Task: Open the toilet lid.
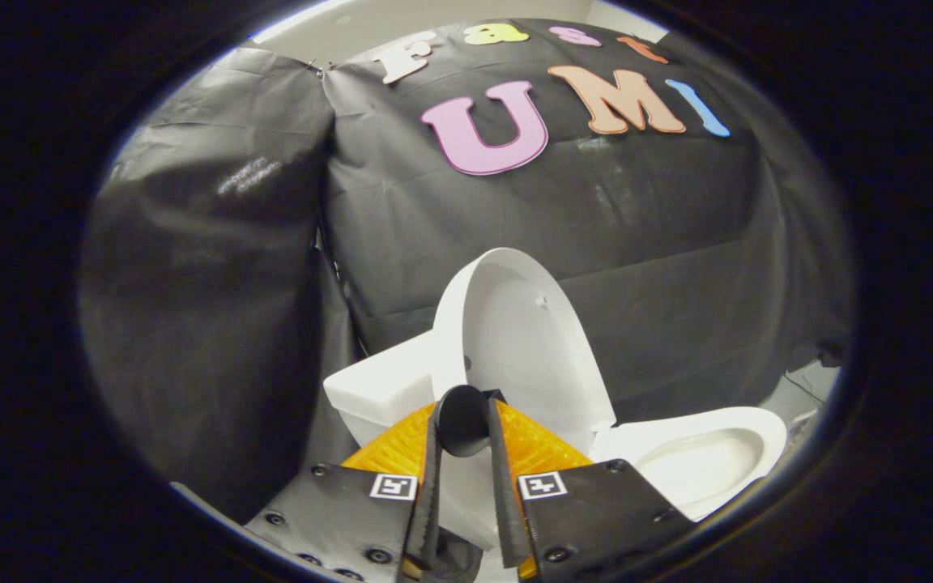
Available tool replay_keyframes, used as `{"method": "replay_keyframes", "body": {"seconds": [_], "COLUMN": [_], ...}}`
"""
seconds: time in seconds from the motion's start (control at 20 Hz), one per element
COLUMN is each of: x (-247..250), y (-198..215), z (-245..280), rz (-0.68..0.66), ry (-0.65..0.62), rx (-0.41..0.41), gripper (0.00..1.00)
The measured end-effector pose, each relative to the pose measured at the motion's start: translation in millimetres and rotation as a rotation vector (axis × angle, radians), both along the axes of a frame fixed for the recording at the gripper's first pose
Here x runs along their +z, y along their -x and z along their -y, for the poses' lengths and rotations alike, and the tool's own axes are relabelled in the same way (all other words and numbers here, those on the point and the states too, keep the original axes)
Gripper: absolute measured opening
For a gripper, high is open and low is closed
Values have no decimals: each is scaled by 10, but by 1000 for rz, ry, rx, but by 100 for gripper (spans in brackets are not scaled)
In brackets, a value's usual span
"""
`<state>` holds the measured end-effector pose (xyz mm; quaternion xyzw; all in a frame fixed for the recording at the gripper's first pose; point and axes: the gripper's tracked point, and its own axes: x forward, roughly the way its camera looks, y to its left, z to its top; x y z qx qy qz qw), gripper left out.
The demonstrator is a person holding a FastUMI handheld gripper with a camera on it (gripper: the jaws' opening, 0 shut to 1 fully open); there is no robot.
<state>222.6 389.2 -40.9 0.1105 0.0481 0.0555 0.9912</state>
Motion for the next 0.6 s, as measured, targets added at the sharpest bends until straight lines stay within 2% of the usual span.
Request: {"method": "replay_keyframes", "body": {"seconds": [0.25, 0.4, 0.6], "x": [162, 341, 641], "y": [36, 136, 318], "z": [223, 284, 895], "rz": [26, 65, 145], "ry": [38, 50, 65], "rx": [1, 39, -53], "gripper": [46, 58, 73]}}
